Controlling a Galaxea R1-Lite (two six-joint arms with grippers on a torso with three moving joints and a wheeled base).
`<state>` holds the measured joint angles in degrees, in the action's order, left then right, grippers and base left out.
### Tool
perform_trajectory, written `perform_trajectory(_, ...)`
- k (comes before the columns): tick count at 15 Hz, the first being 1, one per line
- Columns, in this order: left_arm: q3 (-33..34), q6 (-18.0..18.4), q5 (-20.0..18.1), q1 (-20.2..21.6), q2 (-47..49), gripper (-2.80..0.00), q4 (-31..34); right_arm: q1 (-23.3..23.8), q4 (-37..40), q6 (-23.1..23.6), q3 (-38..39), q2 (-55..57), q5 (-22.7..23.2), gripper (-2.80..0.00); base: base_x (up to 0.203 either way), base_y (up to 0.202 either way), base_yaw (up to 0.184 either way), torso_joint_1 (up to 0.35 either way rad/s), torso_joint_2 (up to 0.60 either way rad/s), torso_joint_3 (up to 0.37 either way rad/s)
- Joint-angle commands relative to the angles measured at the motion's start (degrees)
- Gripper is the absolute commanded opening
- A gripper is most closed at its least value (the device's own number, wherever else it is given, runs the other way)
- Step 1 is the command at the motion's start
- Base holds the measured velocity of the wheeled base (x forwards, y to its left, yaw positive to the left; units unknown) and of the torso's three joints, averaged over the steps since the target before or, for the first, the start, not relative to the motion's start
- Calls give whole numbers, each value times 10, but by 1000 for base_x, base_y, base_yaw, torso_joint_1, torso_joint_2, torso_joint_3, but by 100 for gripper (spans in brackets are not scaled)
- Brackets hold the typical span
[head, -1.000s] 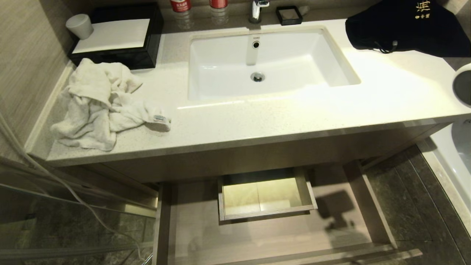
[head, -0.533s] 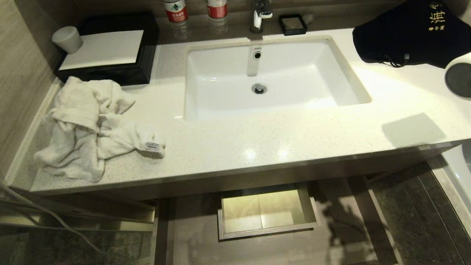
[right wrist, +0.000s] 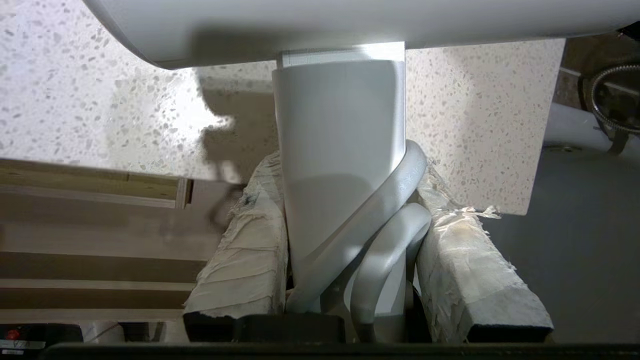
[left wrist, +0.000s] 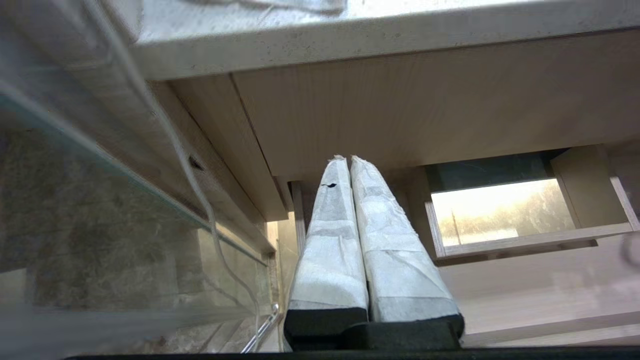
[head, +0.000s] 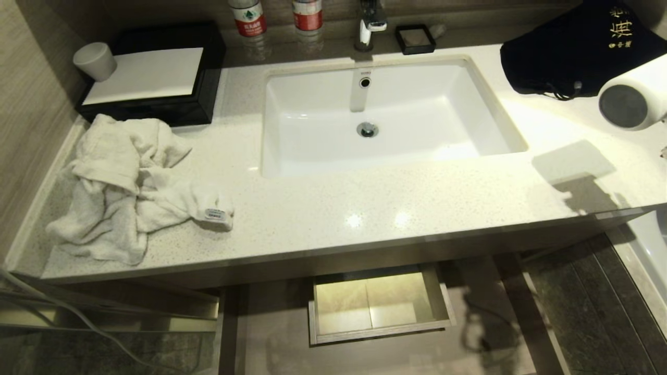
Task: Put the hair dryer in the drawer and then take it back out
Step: Place it on the countertop
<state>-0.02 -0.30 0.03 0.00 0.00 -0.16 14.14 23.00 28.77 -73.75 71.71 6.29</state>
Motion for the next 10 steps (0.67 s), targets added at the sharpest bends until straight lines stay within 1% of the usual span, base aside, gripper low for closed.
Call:
perform_trajectory(1,0,0,1,0,0,-280,0,0,0,5,-1,22,2,-280,0,0,0,256,-165,96)
perform_trajectory(3,0,0,1,0,1,-280,0,0,-1,14,-3,37,3,-280,0,0,0,235,-144,70)
perform_trajectory(6,0,0,0,0,0,-280,0,0,5,62,-32,77,3,-280,0,0,0,58,-31,19)
perform_trajectory(7,0,0,1,0,0,-280,0,0,5,88,-43,95,6,-280,0,0,0,0,0,0)
perform_trajectory(8,0,0,1,0,1,-280,0,0,2,111,-48,107,24,-280,0,0,0,0,0,0)
perform_trajectory(9,0,0,1,0,0,-280,0,1,1,117,-52,114,69,-280,0,0,0,0,0,0)
perform_trajectory(10,-1,0,1,0,1,-280,0,2,4,124,-62,127,124,-280,0,0,0,0,0,0)
